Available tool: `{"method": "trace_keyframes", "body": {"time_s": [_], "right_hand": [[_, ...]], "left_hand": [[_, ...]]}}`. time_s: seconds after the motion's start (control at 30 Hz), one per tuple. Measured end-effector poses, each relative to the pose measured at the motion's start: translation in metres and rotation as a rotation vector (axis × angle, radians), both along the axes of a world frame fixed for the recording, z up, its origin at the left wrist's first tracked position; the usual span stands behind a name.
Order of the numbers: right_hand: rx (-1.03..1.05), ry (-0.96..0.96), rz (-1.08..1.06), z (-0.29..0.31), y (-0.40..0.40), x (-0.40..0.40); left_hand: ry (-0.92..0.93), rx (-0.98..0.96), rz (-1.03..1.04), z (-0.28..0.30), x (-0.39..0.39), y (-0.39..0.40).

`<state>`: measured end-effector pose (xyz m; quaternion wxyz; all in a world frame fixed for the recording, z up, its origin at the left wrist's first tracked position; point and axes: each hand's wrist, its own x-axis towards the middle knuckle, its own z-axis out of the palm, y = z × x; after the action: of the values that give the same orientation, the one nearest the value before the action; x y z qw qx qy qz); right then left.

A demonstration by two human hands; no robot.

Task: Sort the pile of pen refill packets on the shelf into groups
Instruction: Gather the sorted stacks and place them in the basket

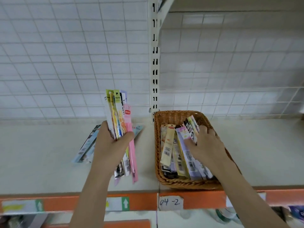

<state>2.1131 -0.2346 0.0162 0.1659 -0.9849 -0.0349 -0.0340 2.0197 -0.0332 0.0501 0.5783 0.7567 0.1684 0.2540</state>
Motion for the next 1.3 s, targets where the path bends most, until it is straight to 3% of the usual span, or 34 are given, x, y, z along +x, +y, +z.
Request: {"method": "trace_keyframes", "body": {"time_s": [0.17, 0.4, 0.63, 0.9, 1.17, 1.3], "right_hand": [[0.11, 0.075, 0.054, 0.005, -0.012, 0.005], [0.201, -0.191, 0.023, 0.003, -0.046, 0.02], [0.228, -0.229, -0.027, -0.018, -0.069, 0.019], [0.339, -0.204, -0.022, -0.023, -0.076, 0.019], [0.318, -0.189, -0.013, -0.022, -0.072, 0.025], [0.257, -0.203, -0.014, -0.021, -0.07, 0.025]], "left_hand": [[0.063, 0.025, -0.018, 0.008, 0.005, -0.013], [0.284, 0.174, -0.246, 0.03, 0.037, -0.055], [0.383, 0.364, -0.398, -0.005, 0.07, -0.105], [0.453, 0.914, -0.216, -0.027, 0.084, -0.096], [0.517, 0.777, -0.356, -0.027, 0.075, -0.095], [0.617, 0.831, -0.375, -0.029, 0.078, -0.099]]}}
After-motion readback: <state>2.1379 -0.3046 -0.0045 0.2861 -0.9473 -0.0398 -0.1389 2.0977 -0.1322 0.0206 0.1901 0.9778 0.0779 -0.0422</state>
